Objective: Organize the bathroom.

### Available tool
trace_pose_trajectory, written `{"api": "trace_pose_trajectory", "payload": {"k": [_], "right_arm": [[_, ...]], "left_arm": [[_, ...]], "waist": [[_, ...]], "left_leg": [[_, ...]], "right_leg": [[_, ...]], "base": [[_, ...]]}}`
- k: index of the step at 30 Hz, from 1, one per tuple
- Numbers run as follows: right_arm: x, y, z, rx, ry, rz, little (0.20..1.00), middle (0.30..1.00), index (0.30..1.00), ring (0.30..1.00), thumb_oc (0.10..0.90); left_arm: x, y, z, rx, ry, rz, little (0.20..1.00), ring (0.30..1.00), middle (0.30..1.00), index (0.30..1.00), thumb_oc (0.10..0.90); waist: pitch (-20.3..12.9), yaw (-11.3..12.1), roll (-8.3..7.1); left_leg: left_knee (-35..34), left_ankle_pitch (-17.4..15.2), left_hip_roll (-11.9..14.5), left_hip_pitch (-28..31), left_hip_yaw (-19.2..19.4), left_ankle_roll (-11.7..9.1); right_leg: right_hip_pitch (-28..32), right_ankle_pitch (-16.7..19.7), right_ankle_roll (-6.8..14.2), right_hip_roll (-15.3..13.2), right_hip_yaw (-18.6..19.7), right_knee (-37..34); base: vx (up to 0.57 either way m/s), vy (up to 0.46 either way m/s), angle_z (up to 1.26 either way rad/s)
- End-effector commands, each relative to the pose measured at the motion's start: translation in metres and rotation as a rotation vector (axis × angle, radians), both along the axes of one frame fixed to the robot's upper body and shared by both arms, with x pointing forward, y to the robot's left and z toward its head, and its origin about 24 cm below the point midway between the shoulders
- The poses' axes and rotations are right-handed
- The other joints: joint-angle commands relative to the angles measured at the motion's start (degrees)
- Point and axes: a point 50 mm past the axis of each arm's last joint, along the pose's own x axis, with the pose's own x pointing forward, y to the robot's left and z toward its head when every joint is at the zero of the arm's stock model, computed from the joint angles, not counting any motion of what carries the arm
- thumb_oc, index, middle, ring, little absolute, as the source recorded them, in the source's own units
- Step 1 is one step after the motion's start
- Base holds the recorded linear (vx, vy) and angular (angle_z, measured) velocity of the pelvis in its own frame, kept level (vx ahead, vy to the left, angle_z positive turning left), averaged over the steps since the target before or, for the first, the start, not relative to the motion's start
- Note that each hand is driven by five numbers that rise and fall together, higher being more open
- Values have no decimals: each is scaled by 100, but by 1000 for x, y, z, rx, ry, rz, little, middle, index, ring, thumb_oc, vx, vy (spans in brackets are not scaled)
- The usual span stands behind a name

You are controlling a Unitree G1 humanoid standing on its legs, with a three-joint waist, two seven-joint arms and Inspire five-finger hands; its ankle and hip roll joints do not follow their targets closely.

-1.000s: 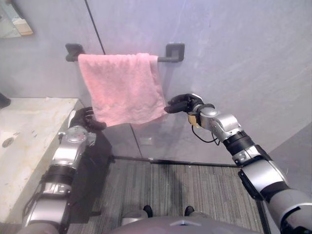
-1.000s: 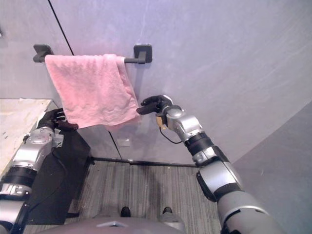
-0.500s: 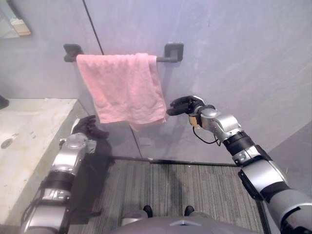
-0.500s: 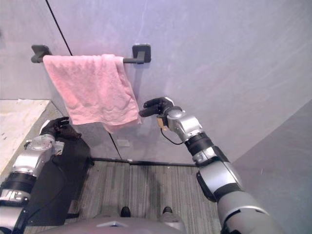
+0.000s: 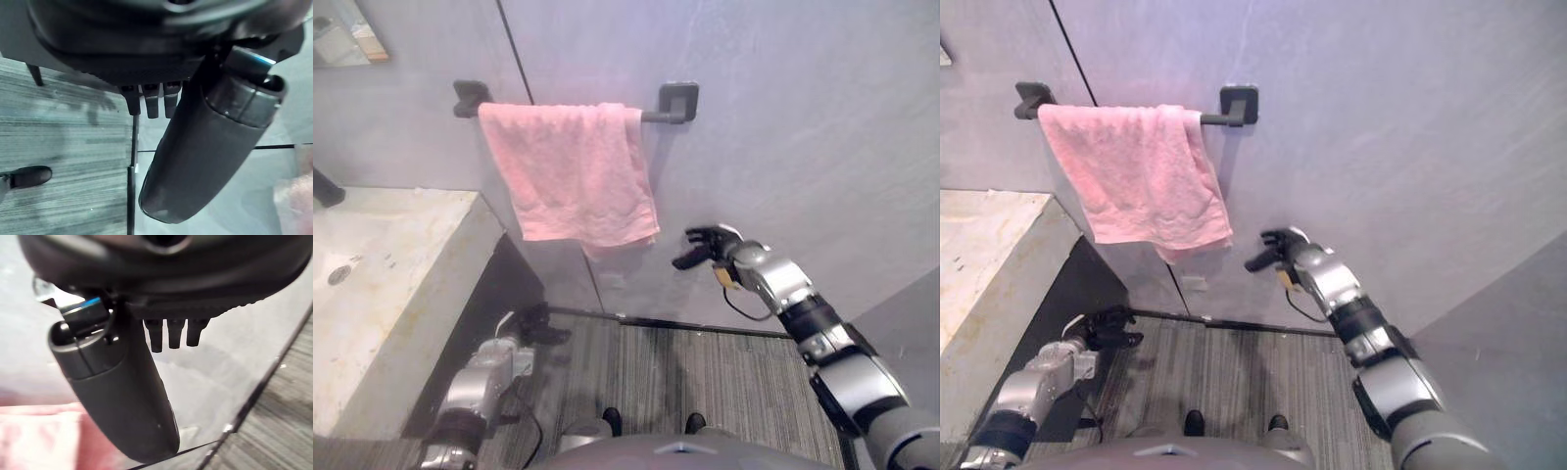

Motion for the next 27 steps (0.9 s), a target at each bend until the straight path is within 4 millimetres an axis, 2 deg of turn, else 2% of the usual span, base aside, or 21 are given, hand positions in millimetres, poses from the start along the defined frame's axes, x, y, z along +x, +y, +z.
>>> {"api": "trace_pose_trajectory", "payload": {"k": [1, 3, 7, 11, 14, 17, 18, 21, 23, 27], "right_arm": [[4, -6, 1, -41, -60, 48, 900, 900, 900, 900, 800], [-15, -15, -26, -48, 27, 34, 900, 900, 900, 900, 800], [-60, -20, -81, -67, 202, 7, 900, 900, 900, 900, 800], [-102, -28, -119, -108, 362, -21, 900, 900, 900, 900, 800], [-131, -36, -140, -152, 476, -31, 900, 900, 900, 900, 800], [-157, -39, -155, -202, 579, -7, 900, 900, 900, 900, 800], [-157, -39, -155, -202, 578, -7, 900, 900, 900, 900, 800], [-173, -42, -162, -255, 639, 46, 900, 900, 900, 900, 800], [-177, -41, -164, -268, 641, 51, 900, 900, 900, 900, 800], [-169, -41, -162, -303, 602, 96, 900, 900, 900, 900, 800]], "left_arm": [[15, 10, 9, 45, -84, -57, 900, 900, 900, 900, 800], [-1, 7, -6, -27, -14, -34, 900, 900, 900, 900, 800], [-40, 12, -39, -10, 134, -20, 900, 900, 900, 900, 800], [-80, 8, -68, -35, 306, -25, 900, 900, 900, 900, 800], [-103, 6, -81, -26, 419, 8, 900, 900, 900, 900, 800], [-125, 5, -89, 10, 526, 29, 900, 900, 900, 900, 800], [-125, 6, -89, 10, 526, 29, 900, 900, 900, 900, 800], [-144, 0, -95, -4, 592, 99, 900, 900, 900, 900, 800], [-149, -2, -96, -1, 592, 141, 900, 900, 900, 900, 800], [-151, 1, -96, 26, 571, 194, 900, 900, 900, 900, 800]], "waist": [[-400, 129, -221], [-381, 149, -214], [-361, 167, -192], [-323, 168, -184], [-318, 135, -180], [-305, 108, -194], [-306, 108, -194], [-263, 117, -229], [-226, 157, -257], [-123, 301, -323]], "left_leg": [[250, -550, -243, -38, 256, 2], [240, -539, -235, -60, 270, 3], [196, -517, -222, -101, 289, -11], [185, -505, -201, -162, 313, -12], [147, -523, -187, -154, 346, 5], [173, -546, -171, -170, 363, 22], [173, -546, -171, -170, 363, 22], [301, -579, -143, -210, 335, 24], [399, -579, -120, -258, 290, 13], [346, -467, -43, -317, 163, -39]], "right_leg": [[-88, -546, 89, 128, 128, 73], [-102, -525, 90, 125, 95, 50], [-159, -504, 107, 116, 28, 26], [-220, -524, 127, 86, -48, 70], [-250, -555, 136, 81, -87, 88], [-270, -593, 134, 82, -85, 132], [-270, -593, 134, 82, -85, 133], [-269, -648, 112, 92, -75, 216], [-263, -703, 82, 93, -92, 318], [-285, -738, 50, 97, -294, 424]], "base": [[-100, 10, -1], [-93, 19, 0], [-76, 22, 2], [-73, 11, 1], [-57, 11, -1], [-60, 0, -2], [-61, -14, 3], [-63, -26, 2], [-69, -48, 0], [-91, -61, 17]]}}
